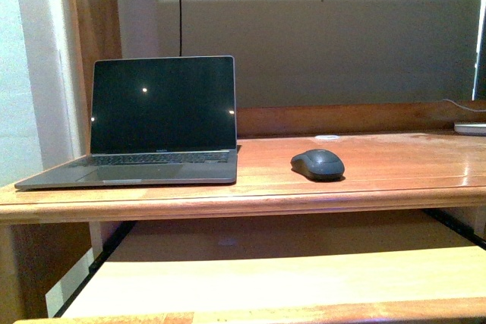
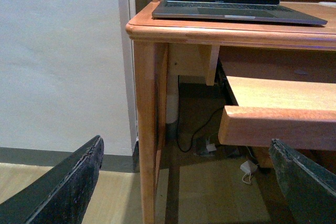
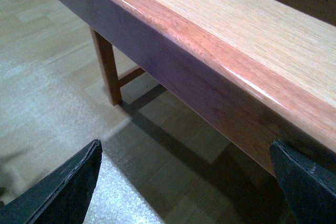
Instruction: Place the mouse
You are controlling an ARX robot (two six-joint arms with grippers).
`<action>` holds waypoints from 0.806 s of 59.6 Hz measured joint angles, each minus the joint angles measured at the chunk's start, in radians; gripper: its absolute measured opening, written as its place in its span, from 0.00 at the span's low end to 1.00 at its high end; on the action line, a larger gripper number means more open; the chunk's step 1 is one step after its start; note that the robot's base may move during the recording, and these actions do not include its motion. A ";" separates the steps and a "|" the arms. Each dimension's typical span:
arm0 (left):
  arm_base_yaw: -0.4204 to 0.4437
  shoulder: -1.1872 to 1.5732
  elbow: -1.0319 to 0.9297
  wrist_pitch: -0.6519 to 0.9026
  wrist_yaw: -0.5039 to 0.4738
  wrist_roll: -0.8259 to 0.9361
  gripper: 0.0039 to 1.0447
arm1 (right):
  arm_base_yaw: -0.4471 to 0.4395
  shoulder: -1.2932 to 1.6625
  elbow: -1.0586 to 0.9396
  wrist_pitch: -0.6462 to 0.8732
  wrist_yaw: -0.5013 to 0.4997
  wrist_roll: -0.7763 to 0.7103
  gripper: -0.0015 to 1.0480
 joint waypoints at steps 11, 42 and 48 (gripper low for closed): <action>0.000 0.000 0.000 0.000 0.000 0.000 0.93 | 0.104 0.136 0.124 0.085 0.174 0.123 0.93; 0.000 0.000 0.000 0.000 0.000 0.000 0.93 | 0.257 0.377 0.435 0.046 0.525 0.323 0.93; 0.000 0.000 0.000 0.000 0.000 0.000 0.93 | 0.260 0.377 0.436 0.047 0.531 0.341 0.93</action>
